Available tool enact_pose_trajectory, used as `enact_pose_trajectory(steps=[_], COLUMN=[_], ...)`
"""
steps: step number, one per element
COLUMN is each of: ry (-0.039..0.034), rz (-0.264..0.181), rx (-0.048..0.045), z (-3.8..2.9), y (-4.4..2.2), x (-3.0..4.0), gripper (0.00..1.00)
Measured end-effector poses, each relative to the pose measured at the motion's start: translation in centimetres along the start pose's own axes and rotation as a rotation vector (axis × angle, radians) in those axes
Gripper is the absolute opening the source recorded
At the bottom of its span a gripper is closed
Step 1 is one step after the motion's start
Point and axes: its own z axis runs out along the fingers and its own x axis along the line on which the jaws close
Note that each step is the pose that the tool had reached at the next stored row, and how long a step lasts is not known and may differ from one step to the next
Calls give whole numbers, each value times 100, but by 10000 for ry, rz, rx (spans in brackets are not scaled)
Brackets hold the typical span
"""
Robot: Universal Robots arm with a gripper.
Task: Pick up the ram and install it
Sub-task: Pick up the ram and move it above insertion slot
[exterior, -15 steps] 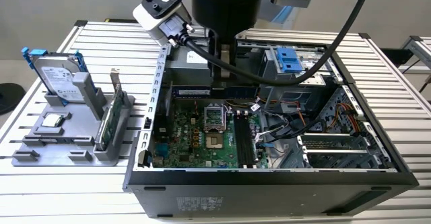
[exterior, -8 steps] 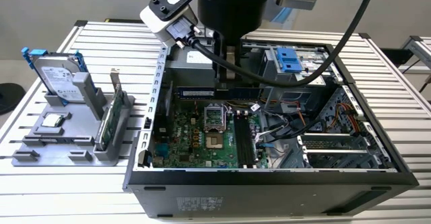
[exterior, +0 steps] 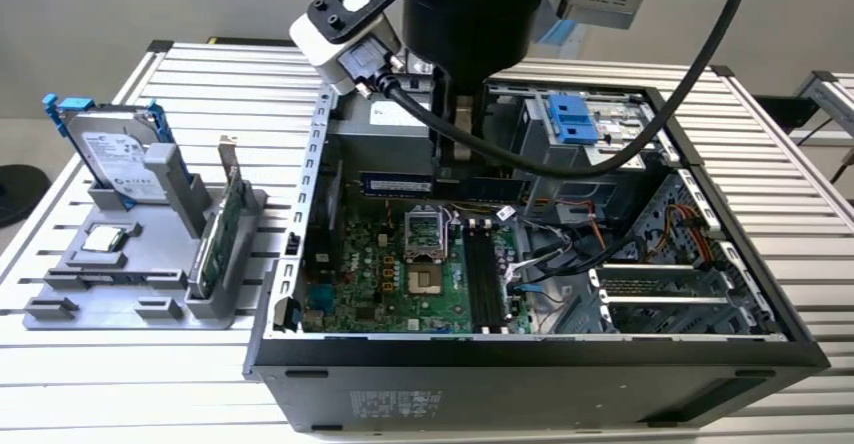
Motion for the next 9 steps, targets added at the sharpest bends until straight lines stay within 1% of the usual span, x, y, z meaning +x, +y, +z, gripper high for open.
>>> enact_pose_trajectory(steps=[9], ry=[3], rz=[25], rx=[0], z=[24], y=[119], x=[36], gripper=[0])
